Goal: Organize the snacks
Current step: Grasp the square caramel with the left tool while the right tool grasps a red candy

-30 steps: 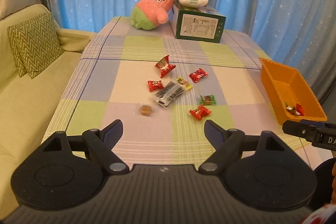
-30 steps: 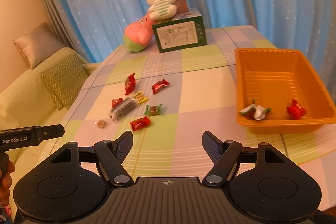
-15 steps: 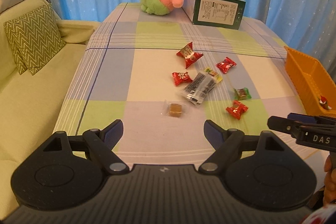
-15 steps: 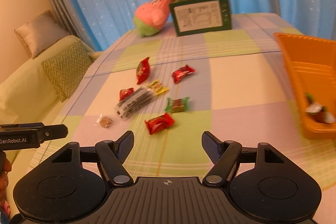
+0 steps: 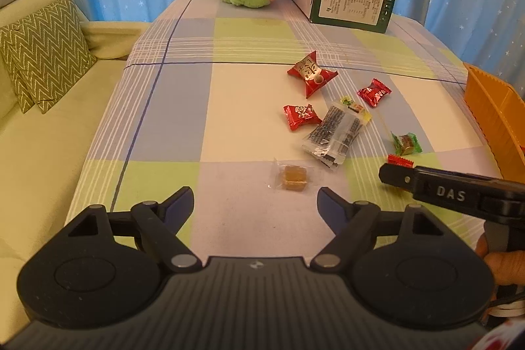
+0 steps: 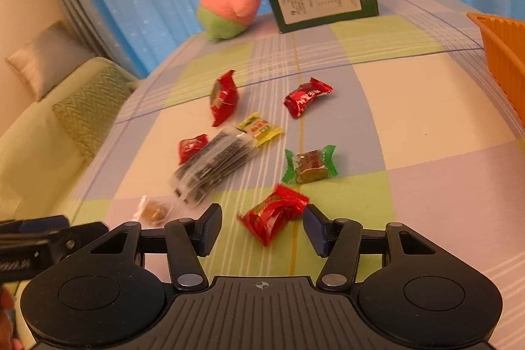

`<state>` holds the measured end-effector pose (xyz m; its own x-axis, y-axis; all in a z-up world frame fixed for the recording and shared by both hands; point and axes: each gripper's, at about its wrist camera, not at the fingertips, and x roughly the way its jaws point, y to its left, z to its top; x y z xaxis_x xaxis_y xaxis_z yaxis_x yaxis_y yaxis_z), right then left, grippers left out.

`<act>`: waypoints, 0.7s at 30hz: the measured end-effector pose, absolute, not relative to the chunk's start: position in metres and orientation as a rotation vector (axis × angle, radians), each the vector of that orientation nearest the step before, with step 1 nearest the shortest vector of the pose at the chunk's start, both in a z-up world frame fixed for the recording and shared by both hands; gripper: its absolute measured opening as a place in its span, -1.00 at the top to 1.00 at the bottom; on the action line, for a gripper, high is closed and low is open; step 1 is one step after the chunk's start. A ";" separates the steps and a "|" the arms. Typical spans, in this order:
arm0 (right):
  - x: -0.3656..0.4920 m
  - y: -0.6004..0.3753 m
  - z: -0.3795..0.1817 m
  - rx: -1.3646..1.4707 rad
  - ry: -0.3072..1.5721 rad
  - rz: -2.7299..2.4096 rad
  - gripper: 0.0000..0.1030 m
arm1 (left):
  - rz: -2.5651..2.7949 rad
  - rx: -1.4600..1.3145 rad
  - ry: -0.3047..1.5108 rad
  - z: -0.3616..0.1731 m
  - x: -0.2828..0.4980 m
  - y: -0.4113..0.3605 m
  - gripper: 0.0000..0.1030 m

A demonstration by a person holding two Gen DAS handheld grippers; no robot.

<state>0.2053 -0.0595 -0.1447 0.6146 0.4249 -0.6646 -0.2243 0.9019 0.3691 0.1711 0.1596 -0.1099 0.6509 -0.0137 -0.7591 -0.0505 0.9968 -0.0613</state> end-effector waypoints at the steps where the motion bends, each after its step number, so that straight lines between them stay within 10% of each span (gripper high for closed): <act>1: 0.206 -0.055 -0.144 0.235 0.821 0.372 -0.03 | 0.020 -0.083 0.864 -0.111 0.172 0.160 -0.56; 6: 0.204 -0.038 -0.146 0.050 0.790 0.363 0.50 | 0.001 -0.088 0.871 -0.117 0.176 0.159 -0.53; 21: 0.199 -0.082 -0.142 0.058 0.781 0.347 0.54 | -0.105 -0.020 0.863 -0.141 0.204 0.135 -0.09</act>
